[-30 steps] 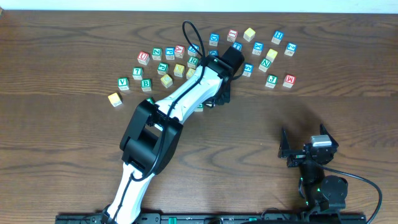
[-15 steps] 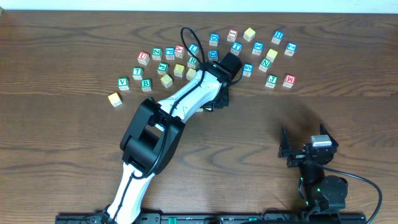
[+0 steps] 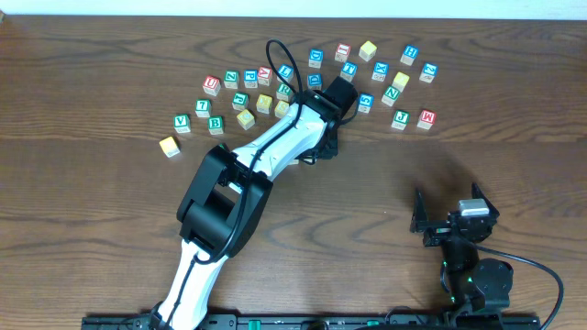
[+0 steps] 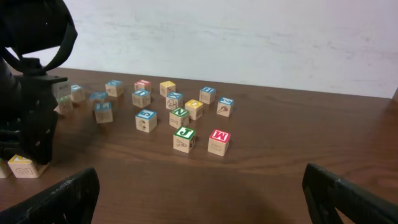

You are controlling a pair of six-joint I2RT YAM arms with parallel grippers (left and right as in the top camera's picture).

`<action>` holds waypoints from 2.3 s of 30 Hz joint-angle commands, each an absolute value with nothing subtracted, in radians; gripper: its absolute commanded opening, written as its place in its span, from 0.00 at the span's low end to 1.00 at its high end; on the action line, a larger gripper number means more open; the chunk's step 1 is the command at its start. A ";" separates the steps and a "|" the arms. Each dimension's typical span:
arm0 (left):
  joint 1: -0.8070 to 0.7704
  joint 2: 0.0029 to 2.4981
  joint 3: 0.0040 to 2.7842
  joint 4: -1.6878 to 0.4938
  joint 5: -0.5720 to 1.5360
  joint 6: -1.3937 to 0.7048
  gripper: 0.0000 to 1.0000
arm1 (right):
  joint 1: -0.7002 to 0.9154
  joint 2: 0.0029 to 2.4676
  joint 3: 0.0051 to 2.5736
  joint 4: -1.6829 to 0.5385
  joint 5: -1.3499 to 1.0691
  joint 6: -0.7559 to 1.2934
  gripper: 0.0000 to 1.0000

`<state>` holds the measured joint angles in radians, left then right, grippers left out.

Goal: Spell out ROBOT
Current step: 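Place the yellow O block right of the green R block, then move the left gripper to the green B block and lower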

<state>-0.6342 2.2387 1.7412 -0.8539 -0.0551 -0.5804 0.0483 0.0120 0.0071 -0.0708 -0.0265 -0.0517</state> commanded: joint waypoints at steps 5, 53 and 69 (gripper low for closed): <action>-0.633 2.235 1.753 -0.865 -0.064 -0.584 0.41 | 0.054 0.007 0.006 -0.075 -0.029 -0.038 0.99; -0.109 2.020 1.480 -0.672 -0.034 -0.302 0.74 | 0.054 0.007 0.006 -0.075 -0.029 -0.038 0.99; -0.147 2.103 1.480 -0.592 -0.045 -0.273 0.65 | 0.054 0.007 0.006 -0.075 -0.029 -0.038 0.99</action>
<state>-0.1516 2.0968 1.4822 -0.5934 -0.0322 -0.2840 0.0483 0.0120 0.0071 -0.0708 -0.0265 -0.0517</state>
